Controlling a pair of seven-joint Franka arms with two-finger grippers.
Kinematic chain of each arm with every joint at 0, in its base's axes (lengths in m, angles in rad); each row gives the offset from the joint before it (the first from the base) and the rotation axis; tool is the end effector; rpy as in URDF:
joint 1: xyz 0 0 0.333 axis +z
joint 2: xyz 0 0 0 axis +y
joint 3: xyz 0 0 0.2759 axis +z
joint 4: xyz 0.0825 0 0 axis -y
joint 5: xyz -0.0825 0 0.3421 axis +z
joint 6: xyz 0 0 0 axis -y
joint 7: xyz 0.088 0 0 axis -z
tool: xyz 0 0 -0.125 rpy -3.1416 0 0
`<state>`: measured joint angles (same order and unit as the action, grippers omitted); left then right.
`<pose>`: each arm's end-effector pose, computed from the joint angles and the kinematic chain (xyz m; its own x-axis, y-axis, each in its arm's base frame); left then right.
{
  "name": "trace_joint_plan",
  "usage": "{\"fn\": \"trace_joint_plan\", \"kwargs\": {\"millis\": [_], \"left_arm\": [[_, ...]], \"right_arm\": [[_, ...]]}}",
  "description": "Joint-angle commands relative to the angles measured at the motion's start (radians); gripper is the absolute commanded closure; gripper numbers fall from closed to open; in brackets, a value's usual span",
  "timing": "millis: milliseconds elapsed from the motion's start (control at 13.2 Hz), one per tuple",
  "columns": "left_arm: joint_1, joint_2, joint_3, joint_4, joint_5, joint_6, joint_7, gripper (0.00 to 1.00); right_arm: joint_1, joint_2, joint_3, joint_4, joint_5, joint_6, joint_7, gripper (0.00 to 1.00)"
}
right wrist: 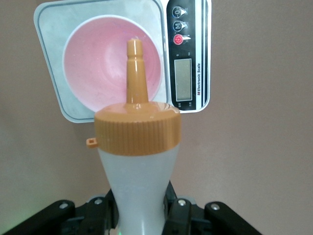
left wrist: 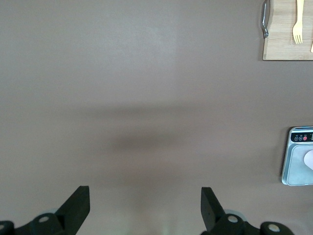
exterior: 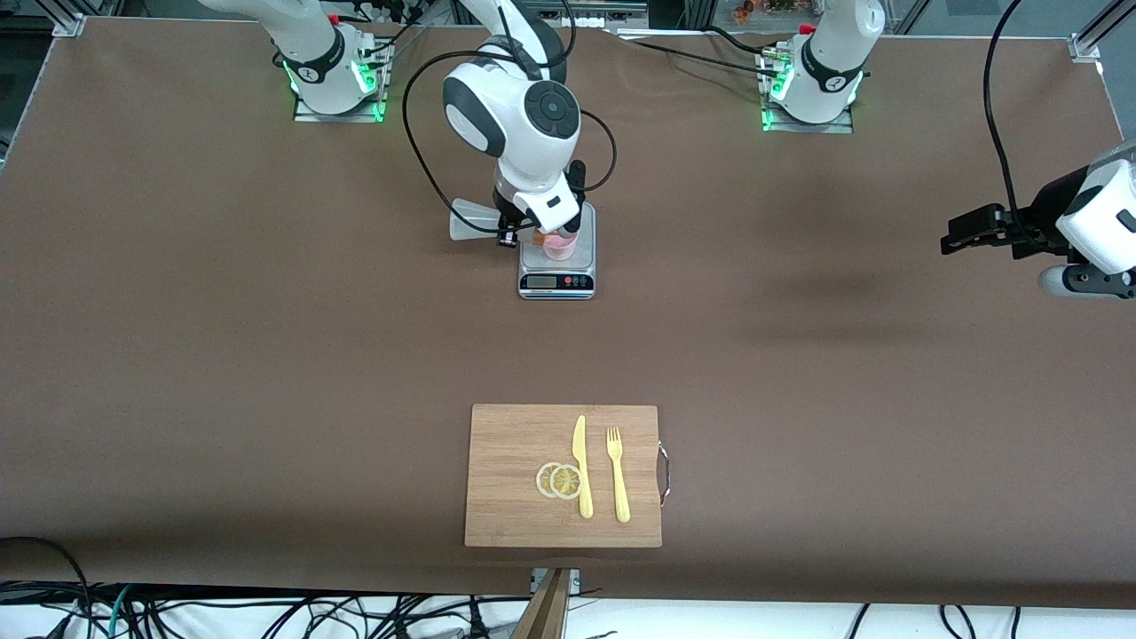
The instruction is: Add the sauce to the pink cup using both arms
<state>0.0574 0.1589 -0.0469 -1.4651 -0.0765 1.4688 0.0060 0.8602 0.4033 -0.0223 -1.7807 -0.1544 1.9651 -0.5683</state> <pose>0.5388 -0.0028 0.5200 0.9881 -0.0039 -0.1535 0.0092 -0.9964 0.0846 0.3907 0.4162 0.2848 0.0848 0.9622 -0.2589 0.9960 -0.0893 -0.0058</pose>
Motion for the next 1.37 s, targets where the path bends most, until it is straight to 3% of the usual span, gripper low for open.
{"fn": "trace_joint_plan", "kwargs": {"millis": [0,456,608,988,1064,1292], "left_arm": [[0.004,0.010,-0.004,0.023,0.012,-0.016,0.019,0.00],[0.004,0.010,-0.004,0.023,0.012,-0.016,0.019,0.00],[0.004,0.010,-0.004,0.023,0.012,-0.016,0.019,0.00],[0.004,0.010,-0.004,0.023,0.012,-0.016,0.019,0.00],[0.004,0.010,-0.002,0.023,0.012,-0.016,0.019,0.00],[0.004,0.010,-0.002,0.023,0.012,-0.016,0.019,0.00]], "right_arm": [[-0.032,-0.109,-0.008,-0.120,0.054,0.063,-0.076,0.74],[-0.059,-0.172,-0.063,-0.149,0.203,0.089,-0.249,0.74],[-0.061,-0.187,-0.143,-0.149,0.377,0.084,-0.415,0.74],[-0.061,-0.178,-0.350,-0.144,0.666,0.003,-0.807,0.73],[-0.067,-0.173,-0.378,-0.144,0.697,-0.015,-0.862,0.73],[-0.174,-0.155,-0.384,-0.143,0.830,-0.092,-1.034,0.73]]}}
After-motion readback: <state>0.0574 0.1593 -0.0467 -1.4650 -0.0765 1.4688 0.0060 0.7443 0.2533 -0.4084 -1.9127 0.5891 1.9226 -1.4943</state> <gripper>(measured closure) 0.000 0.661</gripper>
